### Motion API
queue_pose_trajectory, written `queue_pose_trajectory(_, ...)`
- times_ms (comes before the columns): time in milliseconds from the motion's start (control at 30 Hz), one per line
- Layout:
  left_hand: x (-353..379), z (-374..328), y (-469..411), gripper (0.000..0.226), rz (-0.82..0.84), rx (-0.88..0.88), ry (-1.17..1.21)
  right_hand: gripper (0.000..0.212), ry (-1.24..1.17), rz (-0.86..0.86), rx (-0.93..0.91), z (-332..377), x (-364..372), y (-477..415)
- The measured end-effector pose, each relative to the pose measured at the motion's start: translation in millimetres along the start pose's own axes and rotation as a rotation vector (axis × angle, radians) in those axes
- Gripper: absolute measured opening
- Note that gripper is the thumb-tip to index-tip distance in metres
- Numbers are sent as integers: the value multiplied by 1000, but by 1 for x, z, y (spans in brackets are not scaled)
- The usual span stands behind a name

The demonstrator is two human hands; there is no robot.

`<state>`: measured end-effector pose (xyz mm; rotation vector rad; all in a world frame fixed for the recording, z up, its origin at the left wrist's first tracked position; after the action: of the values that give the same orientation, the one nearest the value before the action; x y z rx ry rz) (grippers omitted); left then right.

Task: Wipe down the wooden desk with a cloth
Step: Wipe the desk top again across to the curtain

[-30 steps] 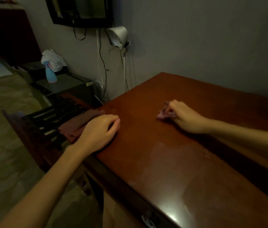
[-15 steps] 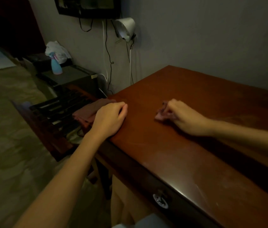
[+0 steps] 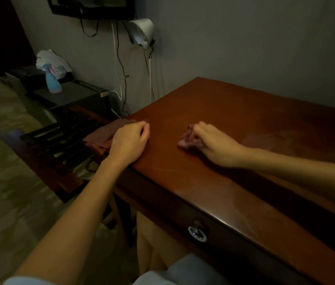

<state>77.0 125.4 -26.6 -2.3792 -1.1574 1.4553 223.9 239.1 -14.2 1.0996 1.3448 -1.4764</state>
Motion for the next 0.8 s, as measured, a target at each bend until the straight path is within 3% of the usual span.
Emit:
queue_pose_trajectory(67, -1, 1, 0, 36, 10, -8, 22, 14, 68, -30, 154, -13, 5, -28)
queue_pose_trajectory(133, -2, 2, -1, 35, 4, -18, 23, 21, 66, -52, 160, 20, 13, -39)
queue_pose_trajectory(233, -3, 3, -2, 34, -13, -15, 0, 20, -19, -98, -129, 106, 13, -1)
queue_pose_trajectory(333, -1, 2, -1, 35, -1, -10, 5, 32, -111, 18, -303, 112, 5, 55)
queue_pose_trajectory(500, 0, -1, 0, 35, 7, 4, 6, 12, -28, -45, 77, 11, -5, 25)
queue_pose_trajectory(600, -2, 0, 0, 34, 3, 0, 0, 20, 37, -52, 187, 21, 10, -16)
queue_pose_trajectory(733, -3, -4, 1, 32, -5, 27, -21, 25, -29, -80, -148, 116, 11, 18)
queue_pose_trajectory(800, -2, -5, 3, 33, 3, 27, -33, 27, -95, -23, -250, 113, 5, 52)
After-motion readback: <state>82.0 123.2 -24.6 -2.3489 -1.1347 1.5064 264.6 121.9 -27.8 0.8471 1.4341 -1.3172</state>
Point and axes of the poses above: each hand's wrist, its own y-axis away from the middle knuckle, its own x-axis out of the palm, z = x × y, the point moved 8 cm from there along -y, towards the middle knuckle, and after that the axes turned 9 degrees about y, right-handed, at the moved point
